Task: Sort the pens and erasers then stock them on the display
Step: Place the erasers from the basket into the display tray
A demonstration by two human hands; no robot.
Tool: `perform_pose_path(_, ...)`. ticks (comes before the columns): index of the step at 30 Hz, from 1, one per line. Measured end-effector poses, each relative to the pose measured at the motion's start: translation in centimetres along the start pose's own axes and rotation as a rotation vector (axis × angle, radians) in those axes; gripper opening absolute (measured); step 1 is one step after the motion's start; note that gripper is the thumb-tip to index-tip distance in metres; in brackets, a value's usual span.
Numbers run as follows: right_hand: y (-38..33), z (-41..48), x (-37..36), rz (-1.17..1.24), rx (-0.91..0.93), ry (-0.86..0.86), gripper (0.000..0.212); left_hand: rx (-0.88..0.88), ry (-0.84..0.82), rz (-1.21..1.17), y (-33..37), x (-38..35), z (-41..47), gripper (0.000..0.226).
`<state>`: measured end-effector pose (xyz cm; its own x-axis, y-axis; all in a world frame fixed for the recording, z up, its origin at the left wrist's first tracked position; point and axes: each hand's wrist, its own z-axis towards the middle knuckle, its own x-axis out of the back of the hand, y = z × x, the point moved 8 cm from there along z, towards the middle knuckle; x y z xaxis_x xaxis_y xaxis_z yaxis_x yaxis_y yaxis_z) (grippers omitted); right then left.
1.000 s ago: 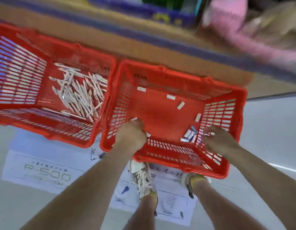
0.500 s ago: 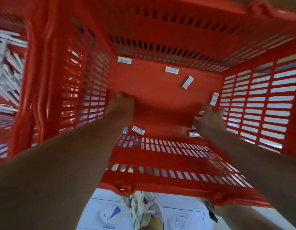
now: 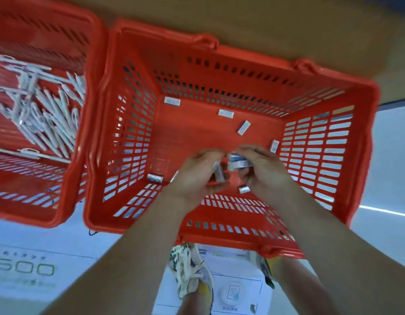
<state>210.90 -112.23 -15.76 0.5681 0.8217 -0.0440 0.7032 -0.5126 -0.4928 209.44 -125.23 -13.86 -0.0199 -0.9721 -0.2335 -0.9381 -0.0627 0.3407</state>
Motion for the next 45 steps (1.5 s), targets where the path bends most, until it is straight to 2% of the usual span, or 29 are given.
perform_pose_path(2, -2.7, -3.9, -1.9, -0.008, 0.077, -0.088, 0.013, -0.065, 0.001, -0.084, 1.2, -1.2, -3.5, 0.01)
perform_pose_path(4, -5.4, -7.9, -3.4, -0.032, 0.126, -0.148, 0.005, -0.178, 0.08, -0.101, 3.2, -1.4, -7.2, 0.01)
perform_pose_path(5, -6.6, -9.9, -4.1, -0.03, 0.119, -0.163, 0.002, -0.239, 0.116, -0.113, 4.5, -1.3, -9.1, 0.009)
perform_pose_path(7, -8.5, -13.6, -5.0, 0.019, 0.063, -0.178, 0.009, -0.339, 0.157, -0.133, 7.3, -1.3, -13.3, 0.003)
perform_pose_path(10, -11.3, -19.1, -6.5, 0.15, -0.004, -0.203, 0.017, -0.489, 0.168, -0.058, 11.5, -2.6, -19.7, 0.008)
perform_pose_path(13, -14.3, -24.2, -7.6, 0.225, -0.042, -0.203, 0.017, -0.62, 0.178, 0.041, 15.0, -4.9, -25.8, 0.015)
perform_pose_path(17, -18.1, -30.3, -7.7, 0.336, -0.133, -0.203, 0.016, -0.706, 0.165, 0.134, 18.1, -7.8, -32.8, 0.019)
perform_pose_path(21, -22.4, -36.1, -7.2, 0.469, -0.15, -0.284, 0.013, -0.743, 0.139, 0.156, 20.1, -10.7, -38.2, 0.02)
perform_pose_path(25, -26.5, -40.6, -6.9, 0.473, -0.107, -0.42, 0.024, -0.773, 0.135, 0.052, 21.9, -13.4, -42.9, 0.018)
perform_pose_path(30, -31.2, -44.3, -4.2, 0.49, -0.041, -0.433, 0.008, -0.829, 0.061, -0.058, 24.3, -17.1, -47.9, 0.015)
perform_pose_path(34, -35.5, -47.3, -2.4, 0.297, 0.109, -0.522, 0.03, -0.91, 0.06, -0.02, 26.4, -19.8, -50.5, 0.018)
perform_pose_path(39, -40.5, -48.7, -0.4, 0.127, 0.315, -0.495, 0.02, -1.04, 0.176, 0.274, 28.6, -24.1, -51.9, 0.024)
perform_pose_path(45, -45.8, -48.3, 3.0, -0.048, 0.435, -0.455, 0.023, -0.947, 0.002, 0.353, 31.1, -28.8, -51.6, 0.025)
